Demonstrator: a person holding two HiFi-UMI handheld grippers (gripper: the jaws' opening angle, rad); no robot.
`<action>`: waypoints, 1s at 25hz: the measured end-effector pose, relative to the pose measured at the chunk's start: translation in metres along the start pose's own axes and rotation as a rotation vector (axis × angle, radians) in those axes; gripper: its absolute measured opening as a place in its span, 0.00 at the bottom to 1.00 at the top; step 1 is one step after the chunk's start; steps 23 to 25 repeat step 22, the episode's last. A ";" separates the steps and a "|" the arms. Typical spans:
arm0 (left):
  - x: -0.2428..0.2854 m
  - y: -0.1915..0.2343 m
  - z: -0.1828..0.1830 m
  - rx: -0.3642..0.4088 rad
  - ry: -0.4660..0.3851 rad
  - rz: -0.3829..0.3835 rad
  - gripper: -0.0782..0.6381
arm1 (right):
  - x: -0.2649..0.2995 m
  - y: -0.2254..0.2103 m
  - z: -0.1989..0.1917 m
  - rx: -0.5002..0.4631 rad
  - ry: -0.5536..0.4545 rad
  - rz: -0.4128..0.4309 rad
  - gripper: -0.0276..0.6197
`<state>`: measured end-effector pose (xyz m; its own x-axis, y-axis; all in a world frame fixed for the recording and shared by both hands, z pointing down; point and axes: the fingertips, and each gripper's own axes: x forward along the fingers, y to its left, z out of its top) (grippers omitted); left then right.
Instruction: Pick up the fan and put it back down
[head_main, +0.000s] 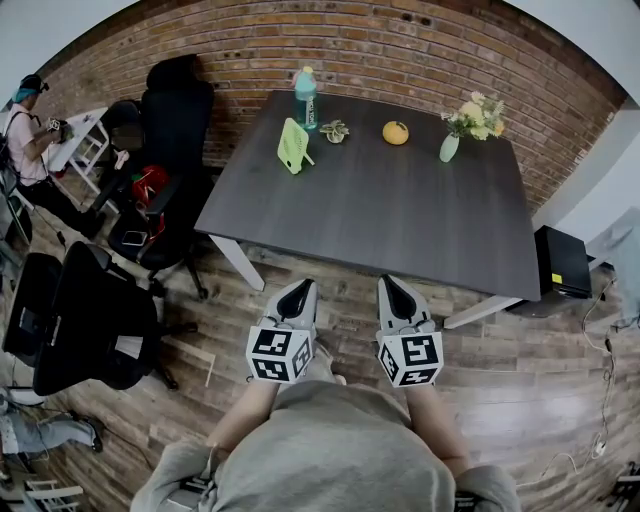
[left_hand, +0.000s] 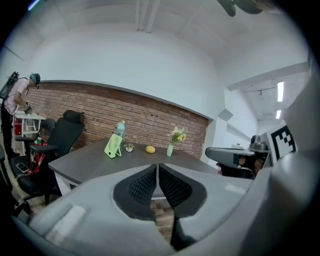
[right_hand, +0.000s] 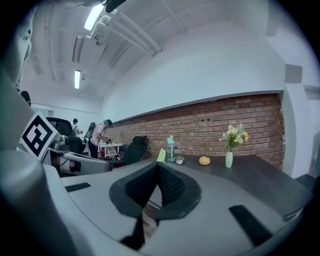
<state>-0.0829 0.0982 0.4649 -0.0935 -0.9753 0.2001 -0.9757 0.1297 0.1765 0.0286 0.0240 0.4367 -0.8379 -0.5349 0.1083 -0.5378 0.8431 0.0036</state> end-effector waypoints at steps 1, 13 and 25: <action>0.000 0.000 0.000 0.001 -0.001 0.000 0.15 | 0.000 0.000 0.000 -0.002 -0.001 -0.003 0.04; 0.002 0.004 0.002 0.009 0.000 0.001 0.15 | 0.002 -0.002 -0.002 0.015 -0.003 -0.016 0.04; 0.010 0.003 0.002 0.008 0.011 -0.006 0.15 | 0.006 -0.008 -0.003 0.031 0.003 -0.022 0.04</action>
